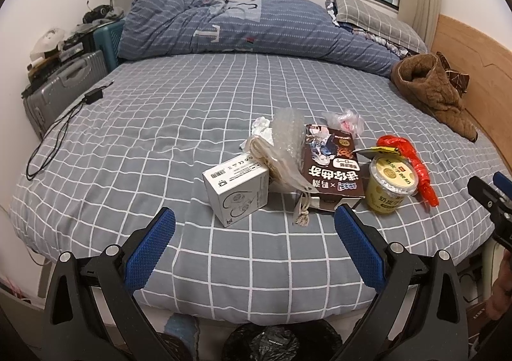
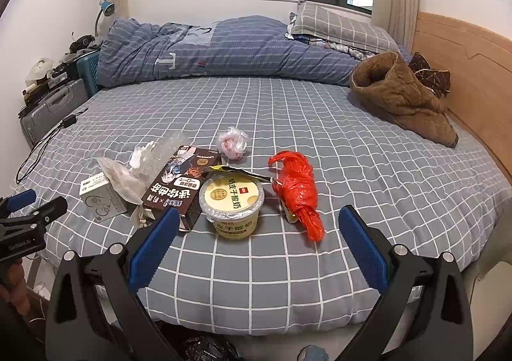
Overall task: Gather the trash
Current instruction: 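Move both tools toward the trash items on the bed, then grasp the white box with the left tool while the right tool grasps the yogurt cup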
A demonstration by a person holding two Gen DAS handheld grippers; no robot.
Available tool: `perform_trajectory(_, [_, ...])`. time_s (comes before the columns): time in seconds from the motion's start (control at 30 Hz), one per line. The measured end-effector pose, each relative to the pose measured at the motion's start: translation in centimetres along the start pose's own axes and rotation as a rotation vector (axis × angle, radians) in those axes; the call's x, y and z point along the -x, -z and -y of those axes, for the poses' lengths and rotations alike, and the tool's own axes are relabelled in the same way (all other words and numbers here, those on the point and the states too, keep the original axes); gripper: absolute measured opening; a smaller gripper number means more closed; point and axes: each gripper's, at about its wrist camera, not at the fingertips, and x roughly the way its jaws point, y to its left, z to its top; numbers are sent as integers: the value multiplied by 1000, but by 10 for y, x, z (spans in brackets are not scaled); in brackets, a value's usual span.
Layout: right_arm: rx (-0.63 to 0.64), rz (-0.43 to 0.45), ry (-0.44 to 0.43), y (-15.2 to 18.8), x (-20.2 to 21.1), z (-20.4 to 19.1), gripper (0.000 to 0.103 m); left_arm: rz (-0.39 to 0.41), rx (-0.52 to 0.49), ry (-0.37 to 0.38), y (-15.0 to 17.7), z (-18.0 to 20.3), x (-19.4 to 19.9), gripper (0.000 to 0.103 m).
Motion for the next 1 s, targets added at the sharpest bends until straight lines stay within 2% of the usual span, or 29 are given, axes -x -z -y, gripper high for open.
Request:
perform_trajectory(0.27, [66, -37, -14, -6, -44, -19, 96, -74, 13, -10, -3, -18, -42, 97])
perform_trajectory(0.63, [72, -115, -25, -7, -108, -33, 96, -175, 7, -6, -3, -37, -108, 97])
perform_trajectory(0.9, [61, -159, -24, -5, -139, -33, 96, -245, -9, 32, 2, -41, -135, 97])
perform_trajectory(1.0, [55, -173, -29, -2, -146, -32, 96, -248, -25, 44, 2, -40, -140, 97])
